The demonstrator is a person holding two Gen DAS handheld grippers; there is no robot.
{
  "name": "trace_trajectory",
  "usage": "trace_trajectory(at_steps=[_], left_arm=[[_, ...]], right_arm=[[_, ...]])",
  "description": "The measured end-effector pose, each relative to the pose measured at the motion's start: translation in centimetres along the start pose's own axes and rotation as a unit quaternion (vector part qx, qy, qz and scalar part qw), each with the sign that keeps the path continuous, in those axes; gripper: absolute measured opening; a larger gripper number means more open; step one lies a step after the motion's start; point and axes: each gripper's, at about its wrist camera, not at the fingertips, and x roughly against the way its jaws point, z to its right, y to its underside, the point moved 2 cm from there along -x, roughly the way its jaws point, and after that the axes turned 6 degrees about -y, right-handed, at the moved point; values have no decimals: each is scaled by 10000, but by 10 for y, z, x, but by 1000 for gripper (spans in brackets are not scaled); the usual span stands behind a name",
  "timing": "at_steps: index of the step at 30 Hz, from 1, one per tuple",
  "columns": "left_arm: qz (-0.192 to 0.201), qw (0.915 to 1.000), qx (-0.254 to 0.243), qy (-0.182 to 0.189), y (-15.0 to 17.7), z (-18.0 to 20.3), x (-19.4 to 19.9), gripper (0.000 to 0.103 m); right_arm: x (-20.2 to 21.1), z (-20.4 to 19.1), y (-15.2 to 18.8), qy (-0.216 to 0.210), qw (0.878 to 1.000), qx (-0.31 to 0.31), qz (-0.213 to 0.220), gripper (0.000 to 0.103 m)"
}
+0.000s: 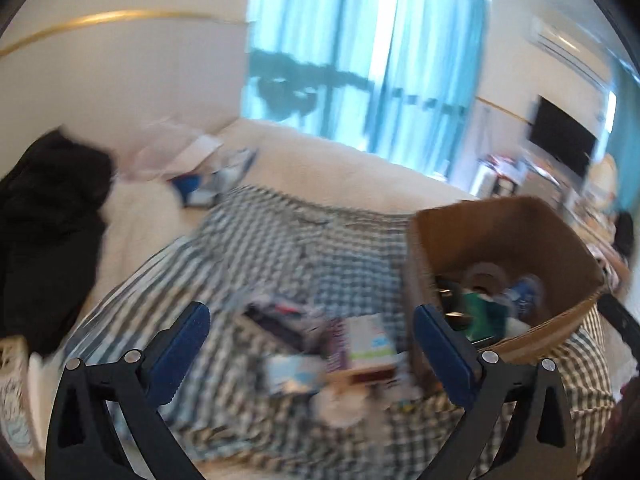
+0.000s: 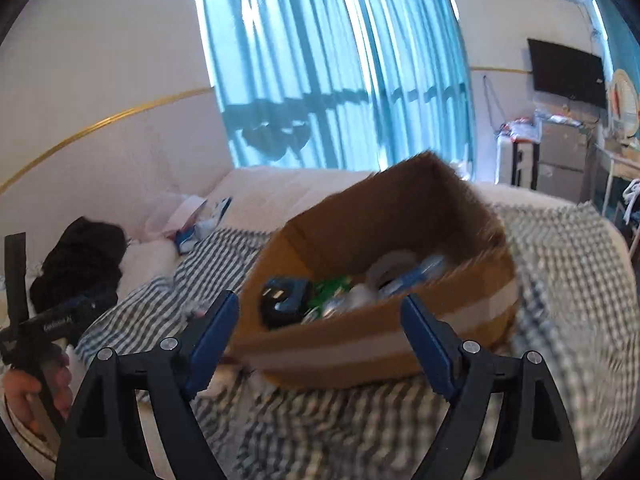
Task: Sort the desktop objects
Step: 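Move both open tools back to the pile of items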
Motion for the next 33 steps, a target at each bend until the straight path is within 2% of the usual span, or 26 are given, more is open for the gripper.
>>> trace_trajectory(at_steps=[4, 9, 14, 18, 25, 28, 30, 33], left_arm=[[-151, 9989, 413, -142, 24, -44, 1, 103], [-402, 9982, 383, -231, 62, -59, -16, 103], [-714, 9972, -151, -145, 90, -34, -40, 103], [-382, 9967, -716, 78, 100, 2, -49, 103], [-494, 9901, -1302, 155, 119, 43, -82, 103], [-443, 9905, -1286, 195, 120, 50, -92, 103], [-541, 9909, -1205, 273, 120, 52, -99, 100], [-754, 9900, -1130, 387, 122, 53, -109, 85]], right_arm=[[-7, -21, 31, -24, 9997, -53, -226, 83], [-29, -45, 57, 173, 9980, 253, -560, 82], [-52, -51, 74, 98, 9953, 338, -900, 75], [-69, -47, 85, 49, 9934, 249, -1118, 75], [-85, -37, 93, -85, 9914, 93, -1306, 75], [-86, -36, 93, -111, 9910, 98, -1329, 75], [-87, -36, 94, -121, 9909, 94, -1336, 75], [-87, -37, 93, -131, 9908, 80, -1342, 75]])
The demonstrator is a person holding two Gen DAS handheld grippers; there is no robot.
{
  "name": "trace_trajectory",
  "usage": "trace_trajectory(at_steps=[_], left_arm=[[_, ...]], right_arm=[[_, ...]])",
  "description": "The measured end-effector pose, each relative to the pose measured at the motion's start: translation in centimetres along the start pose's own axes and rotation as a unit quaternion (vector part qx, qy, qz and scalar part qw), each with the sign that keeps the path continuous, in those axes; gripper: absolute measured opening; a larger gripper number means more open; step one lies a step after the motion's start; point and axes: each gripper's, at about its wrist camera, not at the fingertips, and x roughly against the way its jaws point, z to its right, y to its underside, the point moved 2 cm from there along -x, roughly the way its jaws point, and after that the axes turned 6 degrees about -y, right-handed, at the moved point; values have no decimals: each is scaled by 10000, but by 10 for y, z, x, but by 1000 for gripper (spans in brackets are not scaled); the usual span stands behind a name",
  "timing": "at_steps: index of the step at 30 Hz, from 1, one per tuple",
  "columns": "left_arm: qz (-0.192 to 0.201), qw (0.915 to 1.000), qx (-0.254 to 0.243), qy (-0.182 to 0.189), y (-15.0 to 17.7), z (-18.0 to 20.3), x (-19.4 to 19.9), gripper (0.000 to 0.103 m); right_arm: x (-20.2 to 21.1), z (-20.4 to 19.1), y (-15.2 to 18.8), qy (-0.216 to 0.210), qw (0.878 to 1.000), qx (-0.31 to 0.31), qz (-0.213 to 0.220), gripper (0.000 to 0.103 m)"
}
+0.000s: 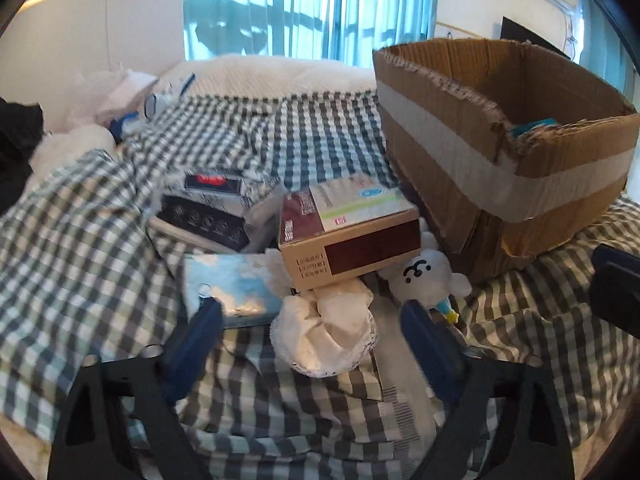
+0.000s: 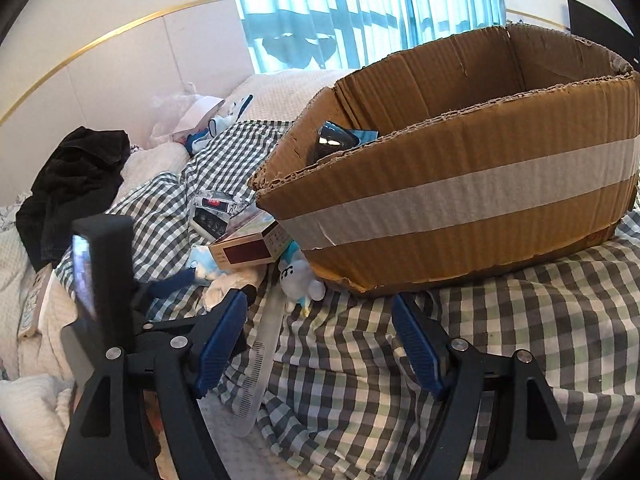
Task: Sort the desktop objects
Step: 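Move both open tools back to the pile of items, then grasp the white cloth with the left tool while the right tool grasps the clear plastic comb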
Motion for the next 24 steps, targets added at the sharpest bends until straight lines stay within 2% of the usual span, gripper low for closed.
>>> trace_trajectory(at_steps=[1, 2, 3, 4, 5, 11, 14, 16, 18, 21, 24], left_arm=[[-86, 10000, 8, 8, 1, 0, -5, 73], [-195, 9998, 6, 53, 2, 1, -10, 55], [-356, 9993, -14, 113, 4, 1, -15, 44], [-424, 9991, -10, 97, 6, 1, -18, 23], [-460, 9989, 3, 61, 8, 0, -18, 16], [-123, 9993, 349, 50, 5, -18, 14, 14], [-201, 9971, 728, 138, 8, -33, 32, 14], [-294, 9958, 864, 72, 14, -37, 39, 14], [-319, 9948, 963, -93, 20, -41, 45, 14], [-412, 9916, 1213, -171, 29, -47, 52, 14], [-415, 9885, 1433, -237, 40, -51, 57, 14]], right_arm=[[-1, 0, 0, 3, 10000, 5, -10, 75], [-1, -1, 0, 4, 10000, 6, -13, 75], [-1, -1, 1, -2, 10000, 8, -19, 75], [-2, -2, 1, -5, 10000, 13, -30, 75], [-2, -2, 2, -3, 10000, 21, -35, 75], [-13, -8, 9, -76, 9997, 123, -171, 75], [-25, -15, 15, -207, 9990, 152, -367, 75], [-35, -20, 22, -305, 9979, 168, -549, 75], [-46, -27, 28, -324, 9962, 289, -756, 68], [-59, -35, 39, -335, 9936, 430, -994, 65], [-71, -41, 46, -358, 9909, 500, -1198, 56]])
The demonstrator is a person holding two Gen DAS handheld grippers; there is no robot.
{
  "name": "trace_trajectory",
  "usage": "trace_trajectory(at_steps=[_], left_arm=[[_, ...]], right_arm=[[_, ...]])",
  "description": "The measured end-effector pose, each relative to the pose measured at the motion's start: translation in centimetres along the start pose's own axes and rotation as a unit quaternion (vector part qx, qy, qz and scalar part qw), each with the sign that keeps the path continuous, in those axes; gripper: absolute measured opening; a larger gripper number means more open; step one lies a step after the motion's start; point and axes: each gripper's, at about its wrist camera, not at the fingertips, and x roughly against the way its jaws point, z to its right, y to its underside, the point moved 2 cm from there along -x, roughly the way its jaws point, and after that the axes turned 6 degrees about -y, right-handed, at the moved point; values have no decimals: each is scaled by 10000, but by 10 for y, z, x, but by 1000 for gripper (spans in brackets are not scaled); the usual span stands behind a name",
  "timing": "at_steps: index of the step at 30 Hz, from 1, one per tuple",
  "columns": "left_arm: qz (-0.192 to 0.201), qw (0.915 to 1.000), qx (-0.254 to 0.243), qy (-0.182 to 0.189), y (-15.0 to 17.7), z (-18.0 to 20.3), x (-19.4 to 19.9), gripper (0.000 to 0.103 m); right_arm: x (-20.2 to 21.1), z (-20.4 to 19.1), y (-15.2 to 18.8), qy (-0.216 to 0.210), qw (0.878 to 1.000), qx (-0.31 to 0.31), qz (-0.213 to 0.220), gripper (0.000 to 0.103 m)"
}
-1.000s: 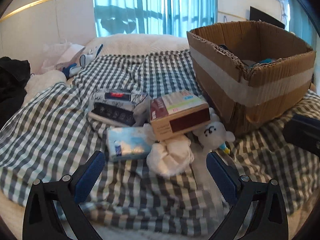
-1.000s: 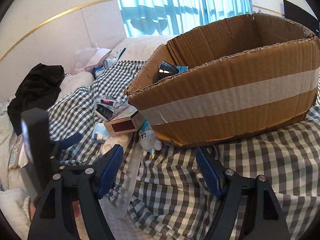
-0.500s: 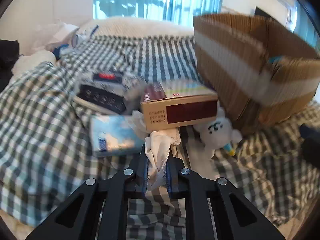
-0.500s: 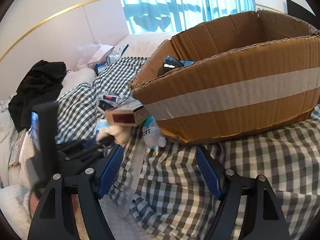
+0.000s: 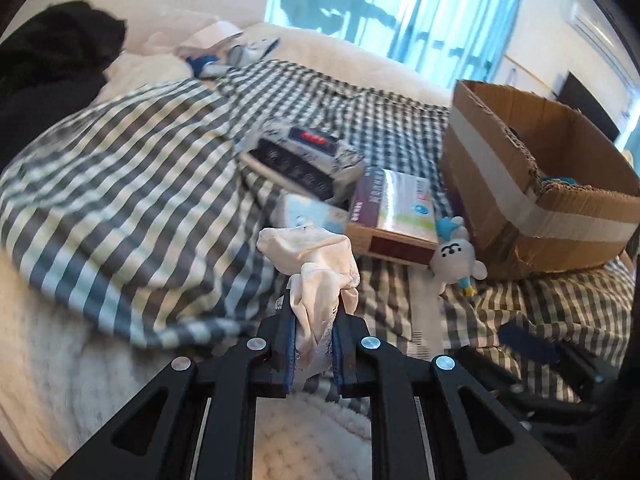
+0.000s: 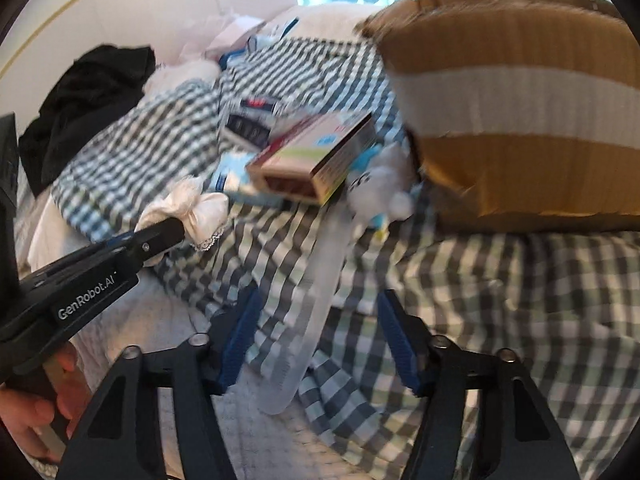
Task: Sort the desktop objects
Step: 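Grasp the white cloth with the left tool while the right tool grasps the clear plastic comb, then lift the white cloth and comb and carry both over the cardboard box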
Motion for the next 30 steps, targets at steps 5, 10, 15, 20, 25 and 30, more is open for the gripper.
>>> trace_trajectory(at_steps=[5, 10, 15, 20, 25, 30], left_arm=[[-9, 9999, -5, -109, 0, 1, -8, 14], [-52, 9999, 67, -148, 3, 1, -12, 14], [64, 9992, 261, -300, 2, -7, -9, 14], [42, 9987, 359, -370, 2, -12, -11, 14], [107, 9987, 348, -345, 2, -10, -9, 14], [131, 9988, 336, -336, 2, -8, -8, 14]], right_arm=[[-13, 5, 5, -37, 9998, -114, -188, 55], [-21, 0, 7, 13, 9996, -21, -266, 55], [-37, -1, 8, -58, 9991, -103, -405, 55], [-41, -2, 9, 38, 9990, -17, -436, 34], [-41, -2, 9, 110, 9990, 43, -433, 25], [-28, 0, 6, 38, 9996, 33, -288, 6]])
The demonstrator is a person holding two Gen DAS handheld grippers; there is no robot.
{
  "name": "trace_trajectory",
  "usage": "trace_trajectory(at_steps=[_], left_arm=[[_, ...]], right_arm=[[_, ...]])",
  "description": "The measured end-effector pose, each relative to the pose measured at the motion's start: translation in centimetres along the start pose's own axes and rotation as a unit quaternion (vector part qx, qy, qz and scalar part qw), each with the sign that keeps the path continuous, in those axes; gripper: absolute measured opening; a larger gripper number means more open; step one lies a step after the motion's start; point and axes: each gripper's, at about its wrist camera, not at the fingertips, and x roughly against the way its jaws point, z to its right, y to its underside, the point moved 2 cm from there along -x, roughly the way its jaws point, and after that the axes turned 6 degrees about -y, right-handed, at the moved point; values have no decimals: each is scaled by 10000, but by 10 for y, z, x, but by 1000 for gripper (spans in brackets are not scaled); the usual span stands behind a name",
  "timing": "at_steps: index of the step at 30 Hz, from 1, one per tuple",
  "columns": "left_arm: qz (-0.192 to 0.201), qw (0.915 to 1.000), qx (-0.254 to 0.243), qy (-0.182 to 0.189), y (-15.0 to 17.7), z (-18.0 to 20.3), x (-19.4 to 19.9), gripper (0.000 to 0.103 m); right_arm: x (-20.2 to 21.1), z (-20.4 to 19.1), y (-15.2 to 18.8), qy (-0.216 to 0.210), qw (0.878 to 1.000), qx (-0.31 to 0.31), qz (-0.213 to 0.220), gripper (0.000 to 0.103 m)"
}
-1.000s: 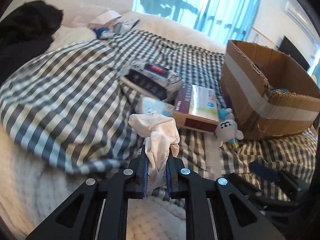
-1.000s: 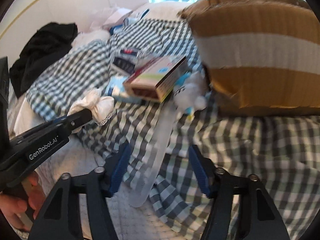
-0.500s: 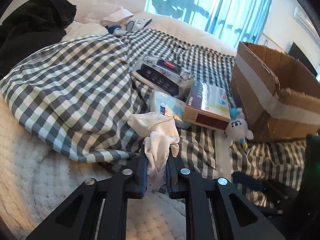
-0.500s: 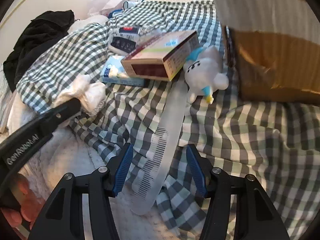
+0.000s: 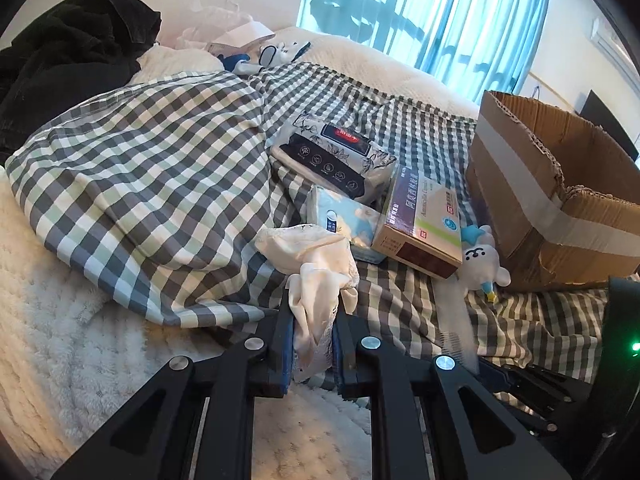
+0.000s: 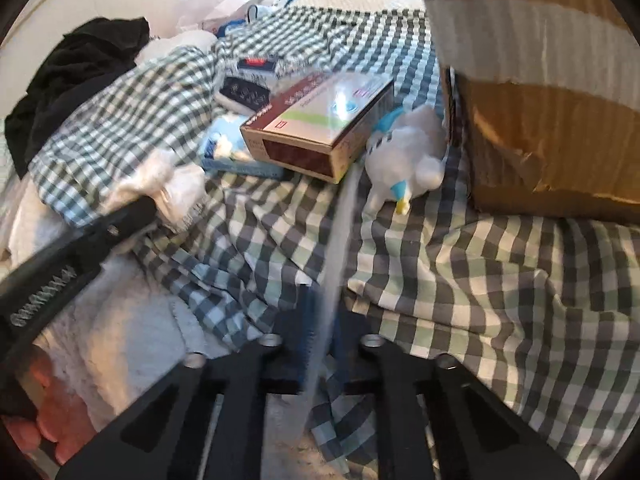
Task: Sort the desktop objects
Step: 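Lift the white cloth and comb and carry both over the cardboard box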
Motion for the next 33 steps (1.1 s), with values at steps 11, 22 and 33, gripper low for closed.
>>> trace_trajectory(at_steps=[11, 22, 33], left_arm=[[28, 9999, -123, 1, 1, 8, -1, 14], [76, 9996, -257, 9, 3, 15, -2, 14], [177, 9991, -342, 173, 3, 23, 7, 14]], right_arm=[[20, 6, -13, -150, 9993, -141, 305, 3], [31, -2, -20, -233, 9986, -83, 478, 3], [69, -13, -30, -487, 9947, 11, 905, 3]])
